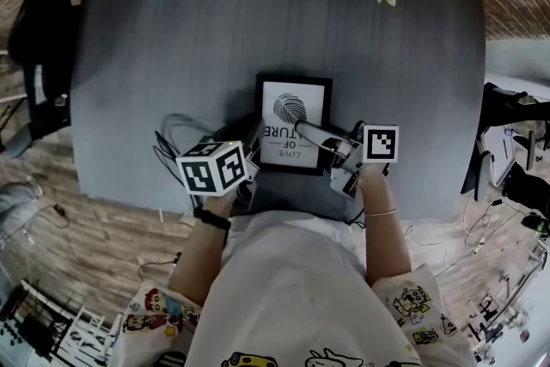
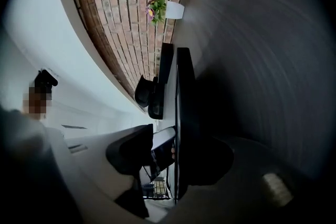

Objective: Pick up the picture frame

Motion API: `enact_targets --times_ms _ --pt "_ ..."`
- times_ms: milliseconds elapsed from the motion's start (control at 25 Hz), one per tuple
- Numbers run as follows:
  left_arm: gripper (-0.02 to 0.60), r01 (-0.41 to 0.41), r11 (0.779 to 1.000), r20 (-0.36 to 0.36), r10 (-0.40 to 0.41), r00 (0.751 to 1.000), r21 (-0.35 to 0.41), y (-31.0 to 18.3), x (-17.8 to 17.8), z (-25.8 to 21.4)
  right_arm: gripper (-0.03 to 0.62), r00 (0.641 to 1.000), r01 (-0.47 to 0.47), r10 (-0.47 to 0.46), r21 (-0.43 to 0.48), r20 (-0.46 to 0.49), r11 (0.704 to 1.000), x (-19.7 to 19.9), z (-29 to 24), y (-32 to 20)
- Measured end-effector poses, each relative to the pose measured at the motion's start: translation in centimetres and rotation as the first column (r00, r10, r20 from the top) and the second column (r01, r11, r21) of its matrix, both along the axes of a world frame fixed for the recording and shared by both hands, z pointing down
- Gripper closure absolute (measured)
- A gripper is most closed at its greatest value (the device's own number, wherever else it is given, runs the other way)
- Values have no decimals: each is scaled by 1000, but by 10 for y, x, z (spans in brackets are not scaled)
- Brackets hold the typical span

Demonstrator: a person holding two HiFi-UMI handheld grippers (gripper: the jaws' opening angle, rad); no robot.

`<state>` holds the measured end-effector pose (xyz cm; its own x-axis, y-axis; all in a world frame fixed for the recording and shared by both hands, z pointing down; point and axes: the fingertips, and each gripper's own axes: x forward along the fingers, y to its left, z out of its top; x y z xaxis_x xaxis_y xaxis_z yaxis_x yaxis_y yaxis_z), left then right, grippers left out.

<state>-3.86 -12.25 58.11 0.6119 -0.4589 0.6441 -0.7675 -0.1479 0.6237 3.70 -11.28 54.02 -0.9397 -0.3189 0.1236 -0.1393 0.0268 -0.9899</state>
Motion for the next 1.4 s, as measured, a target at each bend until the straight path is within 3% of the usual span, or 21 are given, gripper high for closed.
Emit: enact_targets --times_ms 240,360,800,1160,1400 --pt "498 -1 1000 -11 1 1000 -7 0 0 1 471 1000 0 0 -3 -27 1000 1 4 1" --pt "497 -1 1000 -11 1 1000 -6 0 1 0 581 998 -12 11 -15 -66 1000 5 11 1" --pt "491 -1 1000 -9 1 1000 -13 2 2 1 580 997 -33 31 -27 -76 999 7 14 2" --pt "482 -19 999 38 17 999 35 -1 1 -4 582 996 -41 42 14 -74 999 5 6 -2" --pt "463 -26 997 27 25 999 73 -4 0 -25 582 996 -62 64 36 -61 997 5 -8 -4"
